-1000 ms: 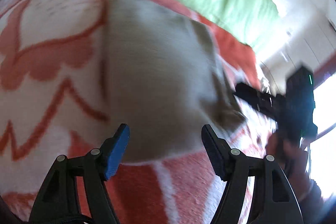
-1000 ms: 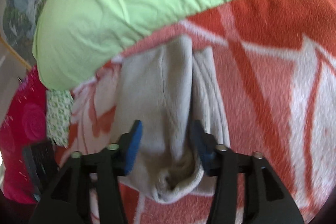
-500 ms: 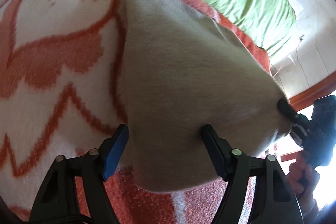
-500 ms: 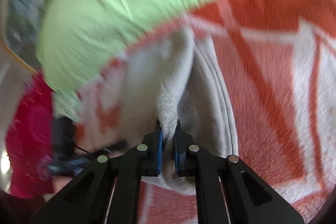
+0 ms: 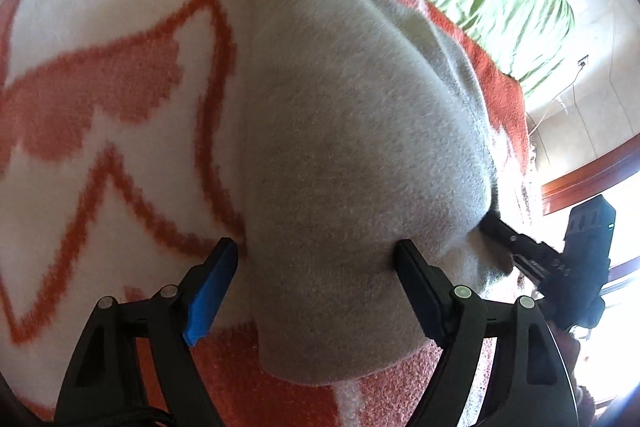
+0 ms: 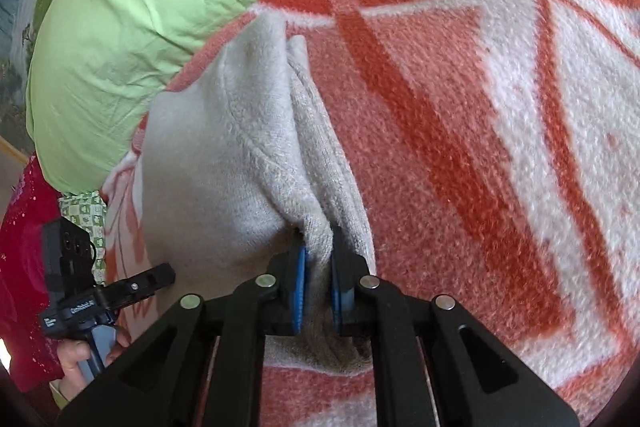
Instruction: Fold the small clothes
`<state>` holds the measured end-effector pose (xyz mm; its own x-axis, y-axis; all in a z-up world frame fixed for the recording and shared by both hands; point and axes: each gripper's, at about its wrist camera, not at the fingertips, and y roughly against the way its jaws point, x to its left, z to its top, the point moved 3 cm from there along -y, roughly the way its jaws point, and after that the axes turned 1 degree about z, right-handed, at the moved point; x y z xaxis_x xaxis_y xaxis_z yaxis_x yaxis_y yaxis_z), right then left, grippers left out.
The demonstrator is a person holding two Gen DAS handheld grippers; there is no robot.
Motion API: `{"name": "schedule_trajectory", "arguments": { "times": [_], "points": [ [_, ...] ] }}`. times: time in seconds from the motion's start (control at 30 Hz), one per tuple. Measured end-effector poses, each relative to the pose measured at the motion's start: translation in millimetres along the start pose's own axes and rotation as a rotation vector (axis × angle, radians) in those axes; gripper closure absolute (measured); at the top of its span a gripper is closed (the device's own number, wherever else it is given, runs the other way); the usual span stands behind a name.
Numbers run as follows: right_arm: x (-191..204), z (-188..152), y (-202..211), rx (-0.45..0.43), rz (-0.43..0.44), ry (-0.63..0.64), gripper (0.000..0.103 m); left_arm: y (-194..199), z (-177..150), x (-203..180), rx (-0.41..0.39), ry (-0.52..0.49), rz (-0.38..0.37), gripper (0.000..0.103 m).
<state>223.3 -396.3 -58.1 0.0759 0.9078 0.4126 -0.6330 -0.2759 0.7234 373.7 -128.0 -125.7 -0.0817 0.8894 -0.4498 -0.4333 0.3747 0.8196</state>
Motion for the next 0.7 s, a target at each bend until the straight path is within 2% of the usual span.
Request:
{"name": "schedule_trajectory", "arguments": {
  "times": [0.13,0.2,0.27,0.43,0.47,0.53,0.7],
  "points": [
    [21.6,14.2,18.4,-0.041,-0.015,0.073,0.081,17.7,16.0,3.8,-0.052,0.012,0.001,0.023],
    [33.7,27.5,21.8,-0.081,-0.035,0.114,0.071,19.7,31.8,5.0,-0.071,0.015,0.005,0.022],
    [41.1,41.3,15.5,-0.104,-0.064,0.148,0.051,16.1,48.0,5.9,-0.076,0.014,0.039,0.022],
    [48.6,66.2,-33.2,-0.035,-0.156,0.234,0.048,1.5,87.0,9.2,-0.098,0.031,0.099,0.022],
    [48.8,69.4,-48.0,-0.007,-0.203,0.275,0.057,-0.8,91.8,9.2,-0.102,0.023,0.113,0.021],
    [44.0,75.7,-64.1,0.014,-0.215,0.285,0.085,-8.4,102.9,8.0,-0.109,-0.001,0.147,0.021],
    [33.4,95.5,-79.9,0.008,-0.201,0.232,0.09,-28.7,126.4,27.4,-0.083,0.017,0.184,0.021]
  ]
}}
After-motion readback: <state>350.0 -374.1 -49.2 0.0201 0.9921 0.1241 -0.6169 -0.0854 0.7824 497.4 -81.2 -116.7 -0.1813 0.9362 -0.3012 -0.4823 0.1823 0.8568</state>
